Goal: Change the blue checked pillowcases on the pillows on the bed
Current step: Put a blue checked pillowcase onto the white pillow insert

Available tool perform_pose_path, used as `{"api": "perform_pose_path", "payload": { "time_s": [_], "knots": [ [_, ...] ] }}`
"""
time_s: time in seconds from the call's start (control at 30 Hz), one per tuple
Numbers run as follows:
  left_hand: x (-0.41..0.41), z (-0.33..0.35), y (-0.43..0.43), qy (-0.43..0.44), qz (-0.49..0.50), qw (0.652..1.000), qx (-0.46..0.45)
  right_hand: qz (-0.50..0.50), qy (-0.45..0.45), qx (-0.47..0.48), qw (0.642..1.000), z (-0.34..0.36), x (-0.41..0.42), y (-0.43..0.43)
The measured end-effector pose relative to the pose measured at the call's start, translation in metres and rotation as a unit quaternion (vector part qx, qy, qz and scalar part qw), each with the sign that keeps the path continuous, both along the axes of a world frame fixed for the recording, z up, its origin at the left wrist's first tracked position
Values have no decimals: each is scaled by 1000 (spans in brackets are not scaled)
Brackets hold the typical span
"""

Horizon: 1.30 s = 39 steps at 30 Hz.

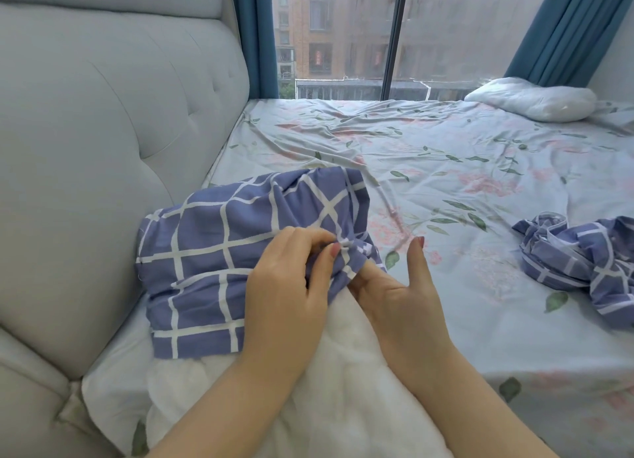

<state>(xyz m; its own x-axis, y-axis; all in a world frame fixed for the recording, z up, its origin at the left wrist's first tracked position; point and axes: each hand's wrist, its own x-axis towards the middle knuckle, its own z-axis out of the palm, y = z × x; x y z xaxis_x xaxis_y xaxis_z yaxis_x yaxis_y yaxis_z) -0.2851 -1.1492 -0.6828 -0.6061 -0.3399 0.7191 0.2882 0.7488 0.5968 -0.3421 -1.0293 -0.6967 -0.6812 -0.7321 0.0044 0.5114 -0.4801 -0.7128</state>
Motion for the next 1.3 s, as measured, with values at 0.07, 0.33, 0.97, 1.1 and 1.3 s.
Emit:
{"api": "perform_pose_path", "payload": {
  "time_s": [0.07,0.33,0.97,1.1,1.3],
  "knots": [
    [1,2,-2,6,15,1000,-20,-4,-15,-13,1000,3,0,-4],
    [-4,0,-17,-32,-17,999,20,-39,-1,43,998,-10,1,-15],
    [2,13,-7,-129,-146,981,-19,-64,-65,-5,996,-6,14,-20],
    [7,10,-3,-139,-178,974,9,-69,-67,-22,995,-4,16,-21],
    [20,13,-12,-70,-195,974,88,-65,-27,6,997,-2,13,-21]
  ]
}}
